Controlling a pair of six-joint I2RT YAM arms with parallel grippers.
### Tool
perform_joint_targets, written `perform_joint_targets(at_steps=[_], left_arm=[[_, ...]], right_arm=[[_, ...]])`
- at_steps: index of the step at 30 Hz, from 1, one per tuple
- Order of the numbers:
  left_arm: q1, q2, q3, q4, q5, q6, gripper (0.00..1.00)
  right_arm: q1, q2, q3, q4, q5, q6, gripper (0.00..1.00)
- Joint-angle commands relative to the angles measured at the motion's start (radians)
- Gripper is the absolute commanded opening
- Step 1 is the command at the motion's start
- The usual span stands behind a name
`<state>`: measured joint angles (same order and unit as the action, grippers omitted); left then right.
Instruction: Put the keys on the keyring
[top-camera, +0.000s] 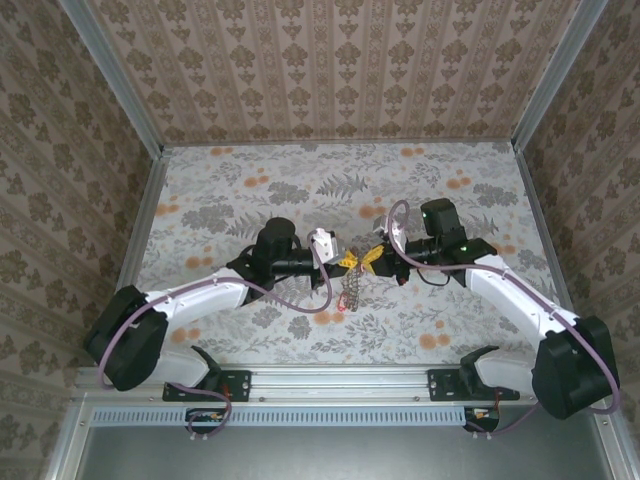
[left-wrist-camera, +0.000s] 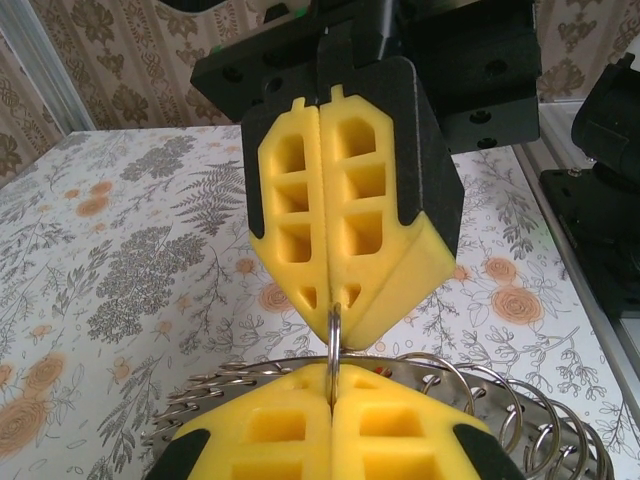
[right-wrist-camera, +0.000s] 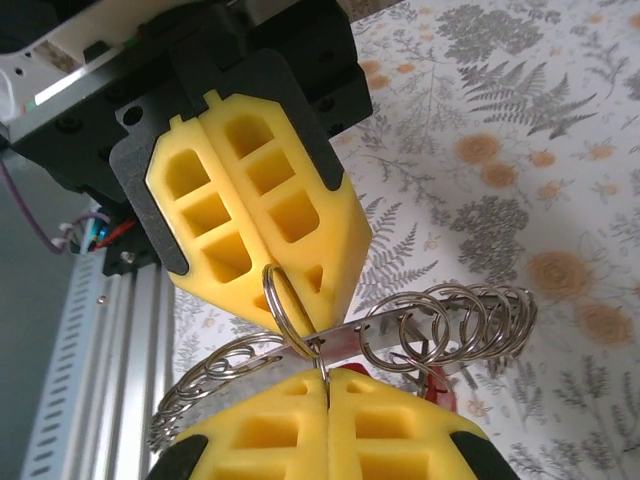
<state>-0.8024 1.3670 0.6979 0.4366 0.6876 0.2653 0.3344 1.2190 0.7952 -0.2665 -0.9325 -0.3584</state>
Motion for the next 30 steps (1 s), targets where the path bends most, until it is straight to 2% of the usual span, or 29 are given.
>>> perform_joint_targets(at_steps=[1,10,18,22,26,30], left_arm=[[-0.007,-0.004,0.011,0.155,0.028,-0.017,0.00],[-0.016,-0.002,0.002,0.170,0.033,0.005,0.00],[-0.018,-0.002,0.001,0.183,0.036,0.004,0.00],[-0.018,0.004,-0.002,0.212,0.035,-0.011,0.00],[-0.018,0.017,-0.001,0.227,0.037,-0.022,0.00],[-0.017,0.026,-0.006,0.228,0.023,-0.026,0.00]], right_arm=[[-0.016,0.032,0.019,-0.021,-0.079,0.075,0.00],[-0.063,0.110,0.107,-0.078,-0.213,0.198,0.01],[-0.098,0.156,0.157,-0.111,-0.227,0.324,0.02],[-0.104,0.203,0.167,-0.160,-0.172,0.325,0.01],[-0.103,0.252,0.189,-0.173,-0.194,0.400,0.02],[-0.103,0.257,0.201,-0.204,-0.185,0.401,0.00]])
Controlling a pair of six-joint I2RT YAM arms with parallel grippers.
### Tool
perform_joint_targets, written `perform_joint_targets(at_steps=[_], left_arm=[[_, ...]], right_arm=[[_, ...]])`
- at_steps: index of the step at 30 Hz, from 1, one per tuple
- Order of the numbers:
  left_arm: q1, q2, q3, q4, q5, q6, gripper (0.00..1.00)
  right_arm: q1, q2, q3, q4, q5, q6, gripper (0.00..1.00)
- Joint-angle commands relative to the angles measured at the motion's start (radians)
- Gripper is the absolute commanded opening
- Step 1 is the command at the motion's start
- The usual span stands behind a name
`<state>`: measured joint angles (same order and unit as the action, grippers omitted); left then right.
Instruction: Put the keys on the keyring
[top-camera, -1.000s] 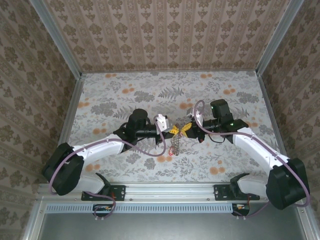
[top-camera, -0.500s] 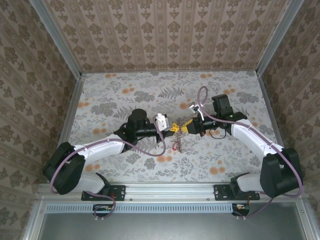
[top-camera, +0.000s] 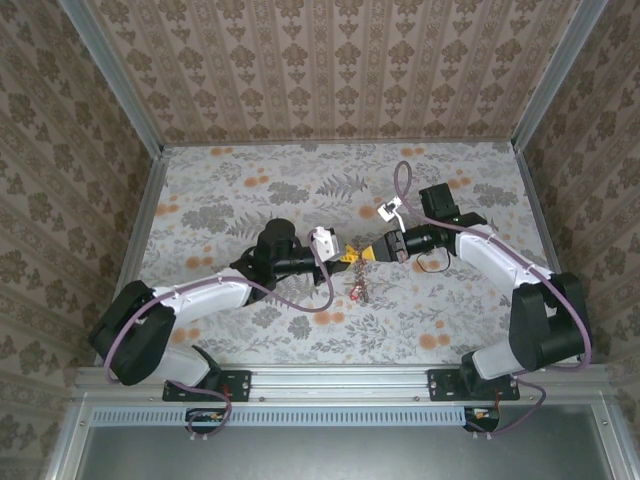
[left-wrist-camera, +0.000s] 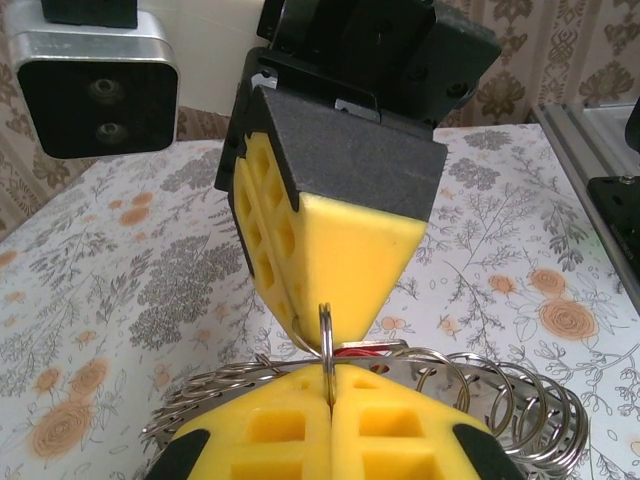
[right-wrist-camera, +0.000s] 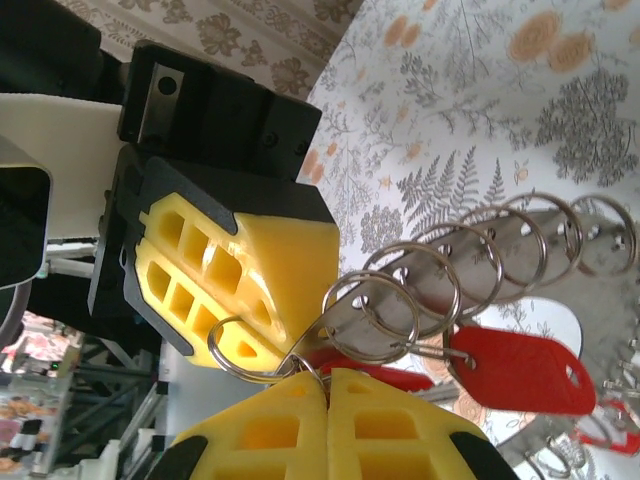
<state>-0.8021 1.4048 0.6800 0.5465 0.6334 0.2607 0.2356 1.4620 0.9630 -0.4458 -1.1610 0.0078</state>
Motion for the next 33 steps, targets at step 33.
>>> perform_joint_targets(at_steps=[33], left_arm=[[-0.059,0.020,0.202,-0.394,-0.069,0.199,0.00]], right_arm=[[0.011,-0.145,0.063,-0.182,0.340,-0.011,0.09]])
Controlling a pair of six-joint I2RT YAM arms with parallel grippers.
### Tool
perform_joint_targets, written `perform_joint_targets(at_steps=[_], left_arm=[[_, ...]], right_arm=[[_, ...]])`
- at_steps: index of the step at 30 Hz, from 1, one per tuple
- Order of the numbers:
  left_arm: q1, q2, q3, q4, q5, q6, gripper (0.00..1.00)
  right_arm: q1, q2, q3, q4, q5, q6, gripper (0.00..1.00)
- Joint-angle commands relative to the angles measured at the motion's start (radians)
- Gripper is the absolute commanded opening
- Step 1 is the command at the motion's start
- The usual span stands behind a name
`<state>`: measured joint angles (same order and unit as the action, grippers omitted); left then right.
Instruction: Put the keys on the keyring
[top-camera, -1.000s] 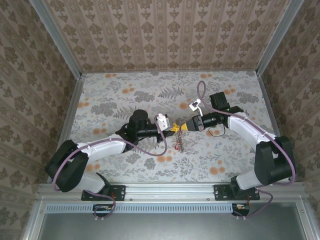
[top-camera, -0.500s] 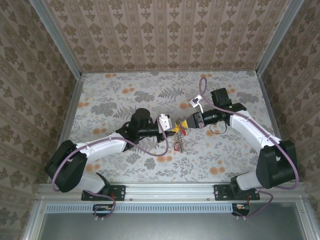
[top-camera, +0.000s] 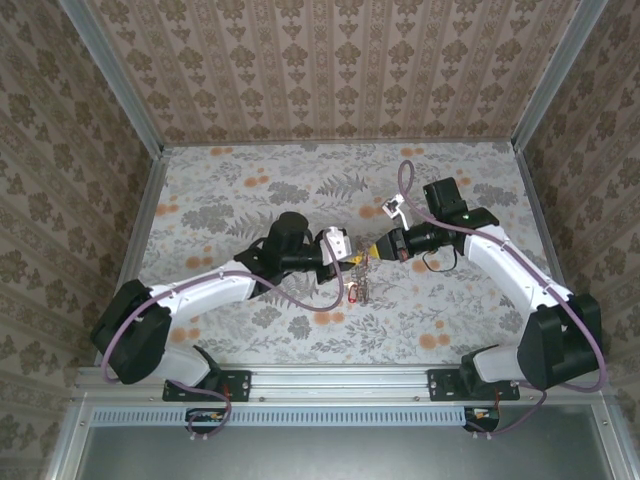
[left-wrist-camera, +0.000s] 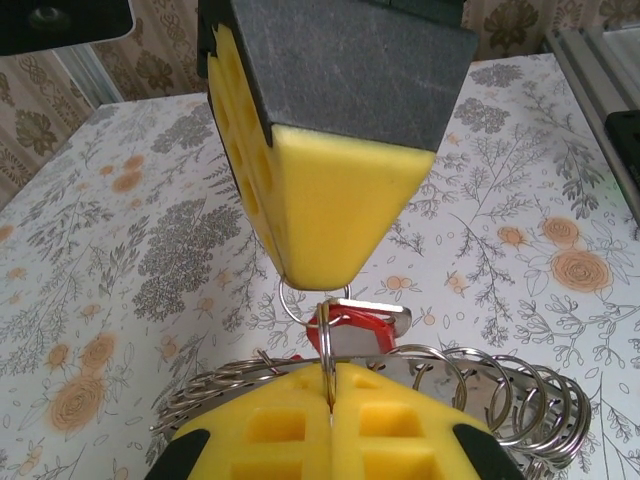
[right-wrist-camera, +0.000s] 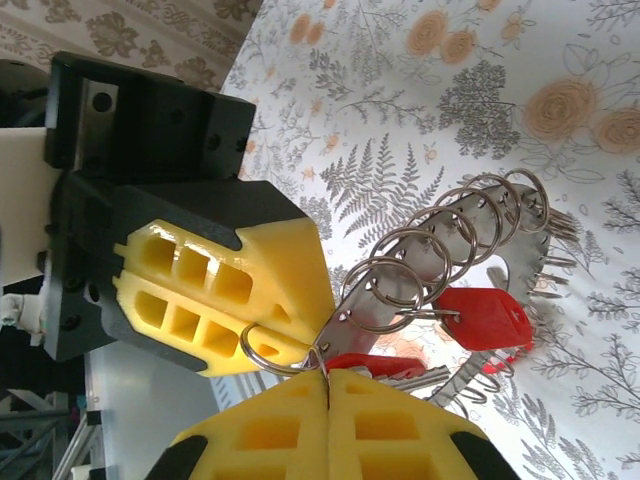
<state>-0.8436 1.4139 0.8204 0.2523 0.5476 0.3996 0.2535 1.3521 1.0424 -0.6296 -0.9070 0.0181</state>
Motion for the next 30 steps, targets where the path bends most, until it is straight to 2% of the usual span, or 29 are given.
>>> perform_joint_targets(at_steps=[1,5,8,14,18,20,22,28,30], left_arm=[[-0.022,0.017,0.076,-0.126,0.008,0.070,0.00],[-0.034,0.053,0.127,-0.207,-0.005,0.097,0.00],[-0.042,0.073,0.158,-0.250,-0.013,0.108,0.00],[-0.050,0.097,0.176,-0.258,-0.023,0.113,0.00],[-0.052,0.108,0.196,-0.274,-0.027,0.123,0.00],[-0.052,0.108,0.200,-0.275,-0.033,0.124,0.00],[-0.051,0.109,0.204,-0.273,-0.035,0.124,0.00],[-0.052,0.105,0.208,-0.277,-0.037,0.126,0.00],[-0.054,0.102,0.209,-0.277,-0.035,0.127,0.00]], right_arm=[[-0.007,-0.046,-0.024,0.009,0.102,-0.023,0.14],[-0.010,-0.112,-0.061,0.064,0.277,-0.018,0.25],[-0.014,-0.172,-0.101,0.129,0.413,-0.015,0.29],[-0.017,-0.275,-0.171,0.219,0.639,-0.015,0.32],[-0.018,-0.329,-0.217,0.268,0.697,-0.019,0.33],[-0.019,-0.353,-0.243,0.299,0.686,-0.028,0.32],[-0.018,-0.374,-0.270,0.324,0.619,-0.061,0.32],[-0.014,-0.421,-0.371,0.420,0.204,-0.211,0.30],[-0.011,-0.432,-0.401,0.439,0.138,-0.258,0.30]])
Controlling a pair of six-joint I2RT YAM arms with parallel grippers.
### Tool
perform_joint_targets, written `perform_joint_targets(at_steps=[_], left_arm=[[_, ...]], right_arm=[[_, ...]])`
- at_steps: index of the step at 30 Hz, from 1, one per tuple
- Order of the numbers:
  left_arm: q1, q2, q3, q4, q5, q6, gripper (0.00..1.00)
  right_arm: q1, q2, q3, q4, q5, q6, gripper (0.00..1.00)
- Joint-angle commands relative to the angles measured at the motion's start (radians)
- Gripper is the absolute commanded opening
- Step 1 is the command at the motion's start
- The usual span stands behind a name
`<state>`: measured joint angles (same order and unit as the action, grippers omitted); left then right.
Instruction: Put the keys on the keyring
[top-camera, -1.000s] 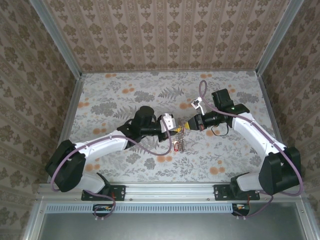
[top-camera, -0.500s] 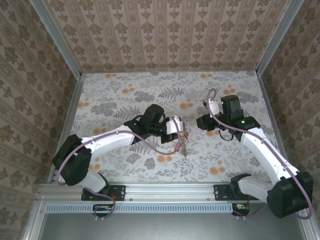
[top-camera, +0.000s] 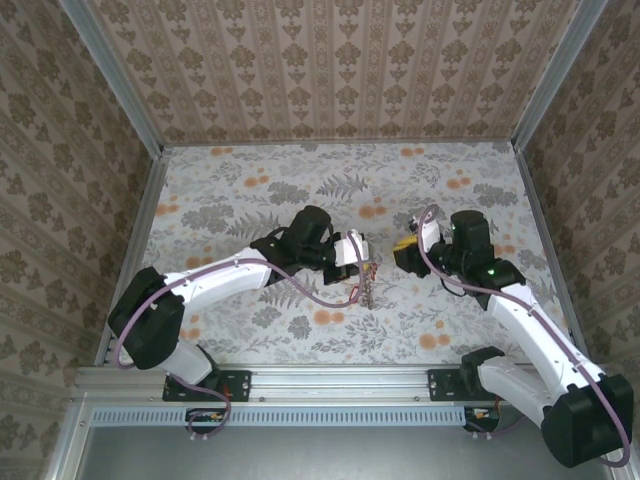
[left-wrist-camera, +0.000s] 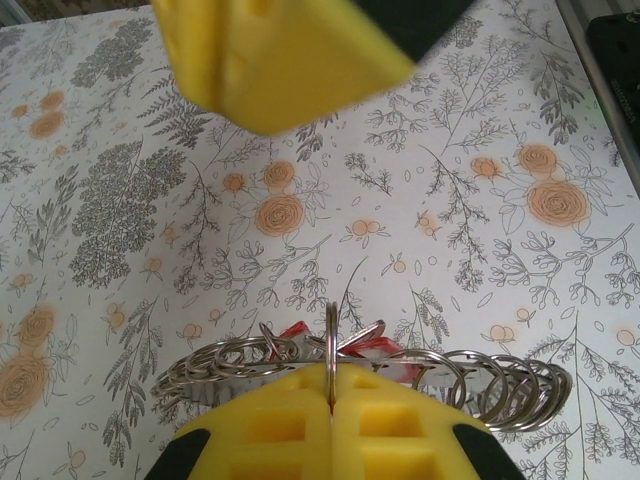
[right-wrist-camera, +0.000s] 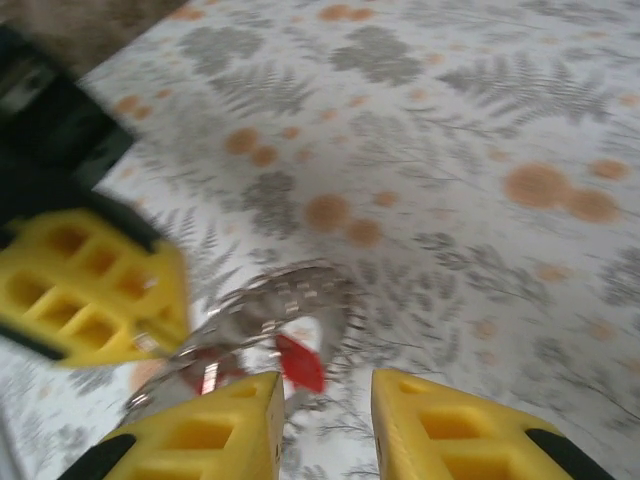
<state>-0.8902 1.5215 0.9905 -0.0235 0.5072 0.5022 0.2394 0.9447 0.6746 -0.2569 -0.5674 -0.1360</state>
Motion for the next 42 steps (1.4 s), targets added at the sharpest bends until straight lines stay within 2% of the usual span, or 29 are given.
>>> perform_joint_targets(at_steps=[1,13,23,28,33,42], left_arm=[[-0.008,-0.007,0.036,0.000,0.004,0.025,0.00],[-0.016,-0.018,0.035,0.008,0.020,0.021,0.00],[-0.016,-0.028,0.012,0.043,0.042,0.009,0.00],[-0.016,-0.032,0.010,0.040,0.044,0.012,0.00],[-0.016,-0.032,0.013,0.038,0.043,0.014,0.00],[-0.015,-0.055,-0.005,0.054,0.021,0.013,0.00]], right_arm=[[0.006,-0.028,-0.041,0.065,-0.215,-0.130,0.30],[0.046,0.028,-0.024,0.032,-0.248,-0.359,0.31],[0.066,0.108,-0.015,0.128,-0.310,-0.383,0.31],[0.066,0.141,0.011,0.102,-0.304,-0.415,0.28],[0.066,0.158,0.022,0.081,-0.259,-0.440,0.26],[0.066,0.078,-0.006,0.105,-0.133,-0.440,0.28]])
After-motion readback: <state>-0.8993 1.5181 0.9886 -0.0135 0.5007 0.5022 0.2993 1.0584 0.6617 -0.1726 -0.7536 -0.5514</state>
